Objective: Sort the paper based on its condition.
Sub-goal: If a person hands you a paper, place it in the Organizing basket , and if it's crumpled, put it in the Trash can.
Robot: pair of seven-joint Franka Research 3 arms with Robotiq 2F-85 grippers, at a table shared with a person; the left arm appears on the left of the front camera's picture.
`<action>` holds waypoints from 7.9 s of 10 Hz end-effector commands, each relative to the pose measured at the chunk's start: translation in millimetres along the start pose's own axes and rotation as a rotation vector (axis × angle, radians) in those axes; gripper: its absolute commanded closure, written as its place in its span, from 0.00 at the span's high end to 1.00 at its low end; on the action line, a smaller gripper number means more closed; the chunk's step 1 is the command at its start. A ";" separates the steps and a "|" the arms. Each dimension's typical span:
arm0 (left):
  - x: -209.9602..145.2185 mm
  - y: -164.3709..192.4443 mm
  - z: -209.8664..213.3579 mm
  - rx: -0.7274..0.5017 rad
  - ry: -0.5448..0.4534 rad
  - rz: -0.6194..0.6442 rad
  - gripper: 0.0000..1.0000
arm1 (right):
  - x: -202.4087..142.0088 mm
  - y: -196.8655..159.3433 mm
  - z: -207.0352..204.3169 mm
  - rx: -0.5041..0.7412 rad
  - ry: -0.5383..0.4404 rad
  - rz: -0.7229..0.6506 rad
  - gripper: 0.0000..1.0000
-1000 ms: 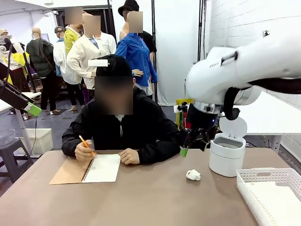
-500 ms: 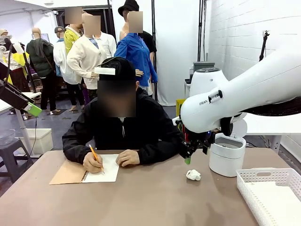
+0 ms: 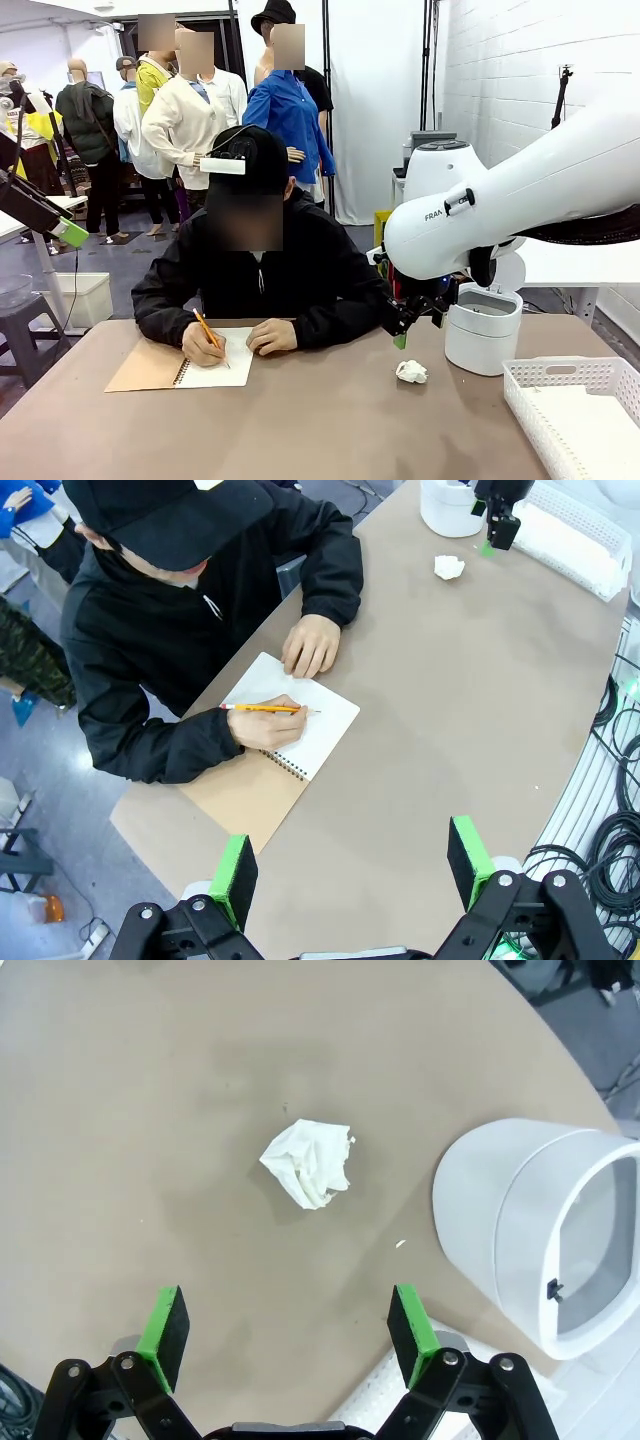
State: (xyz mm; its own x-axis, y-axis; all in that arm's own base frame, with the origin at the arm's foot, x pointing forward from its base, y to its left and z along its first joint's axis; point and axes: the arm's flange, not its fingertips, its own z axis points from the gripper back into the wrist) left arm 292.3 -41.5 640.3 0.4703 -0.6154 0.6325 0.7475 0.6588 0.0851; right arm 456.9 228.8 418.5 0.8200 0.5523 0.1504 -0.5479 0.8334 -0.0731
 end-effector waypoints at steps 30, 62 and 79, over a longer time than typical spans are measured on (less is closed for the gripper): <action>-0.4 0.8 0.5 -0.001 -0.002 0.004 1.00 | 51.1 -11.3 13.1 0.099 0.082 -0.018 0.10; -0.4 0.8 0.5 -0.001 -0.002 0.004 1.00 | 41.0 -156.7 49.1 -0.108 0.097 -0.210 1.00; -0.4 0.8 0.5 -0.001 -0.002 0.004 1.00 | 46.0 -19.1 111.1 0.137 -0.227 0.153 1.00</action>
State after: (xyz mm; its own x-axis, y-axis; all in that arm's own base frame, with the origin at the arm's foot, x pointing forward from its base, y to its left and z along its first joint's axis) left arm 292.3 -41.7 640.2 0.4703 -0.6159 0.6321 0.7477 0.6586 0.0854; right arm 490.3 240.4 541.8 0.7249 0.6087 0.3225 -0.6324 0.7737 -0.0388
